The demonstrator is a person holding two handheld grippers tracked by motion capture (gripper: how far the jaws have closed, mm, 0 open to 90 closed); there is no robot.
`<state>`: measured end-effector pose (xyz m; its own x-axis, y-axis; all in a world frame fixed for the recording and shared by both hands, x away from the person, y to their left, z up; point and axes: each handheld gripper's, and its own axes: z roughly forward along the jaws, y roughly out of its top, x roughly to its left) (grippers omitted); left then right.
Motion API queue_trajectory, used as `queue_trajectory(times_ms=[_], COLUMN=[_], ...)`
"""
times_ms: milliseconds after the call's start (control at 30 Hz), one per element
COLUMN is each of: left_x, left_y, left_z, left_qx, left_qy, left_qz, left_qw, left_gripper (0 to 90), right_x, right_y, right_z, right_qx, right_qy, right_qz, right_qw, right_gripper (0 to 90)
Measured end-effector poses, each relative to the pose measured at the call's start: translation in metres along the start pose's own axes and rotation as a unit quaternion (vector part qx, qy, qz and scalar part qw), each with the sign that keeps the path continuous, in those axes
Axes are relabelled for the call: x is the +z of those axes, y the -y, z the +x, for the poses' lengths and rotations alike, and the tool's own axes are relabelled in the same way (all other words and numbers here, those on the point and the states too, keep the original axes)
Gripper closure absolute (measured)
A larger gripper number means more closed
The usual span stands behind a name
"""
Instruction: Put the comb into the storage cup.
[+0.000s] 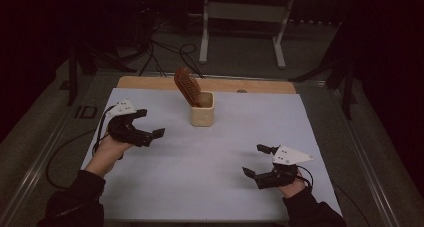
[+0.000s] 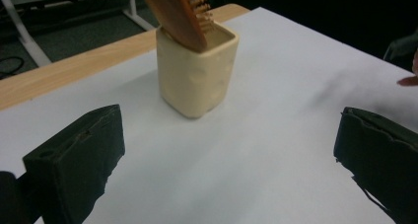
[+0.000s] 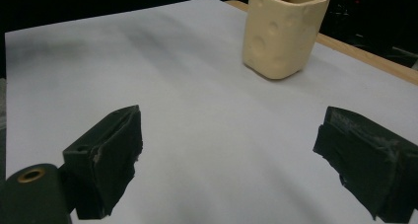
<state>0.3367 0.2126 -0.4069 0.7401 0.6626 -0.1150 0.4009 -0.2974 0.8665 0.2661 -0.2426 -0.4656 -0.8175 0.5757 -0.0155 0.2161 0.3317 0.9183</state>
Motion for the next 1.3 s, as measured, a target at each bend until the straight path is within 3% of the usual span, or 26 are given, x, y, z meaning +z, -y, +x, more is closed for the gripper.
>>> queue_trajectory(times_ms=[633, 967, 1300], left_x=[-0.027, -0.029, -0.032], left_y=[0.055, 0.089, 0.123], left_z=[-0.023, -0.027, -0.034], left_qx=[0.008, 0.002, -0.009], left_qy=[0.002, 0.002, -0.012], left_qz=[0.006, 0.014, 0.022], left_qw=[1.0000, 0.9999, 0.9996], left_gripper=[0.0, 0.0, 0.0], right_x=[-0.001, -0.005, -0.009], right_y=[0.001, 0.005, 0.011], right_z=[0.002, 0.001, 0.000], right_qx=[-0.002, 0.001, 0.004], right_qy=[0.004, 0.009, 0.009], right_qz=[0.002, 0.006, 0.006], right_qw=[1.0000, 0.9999, 0.9999], right_gripper=[9.6, 9.6, 9.6])
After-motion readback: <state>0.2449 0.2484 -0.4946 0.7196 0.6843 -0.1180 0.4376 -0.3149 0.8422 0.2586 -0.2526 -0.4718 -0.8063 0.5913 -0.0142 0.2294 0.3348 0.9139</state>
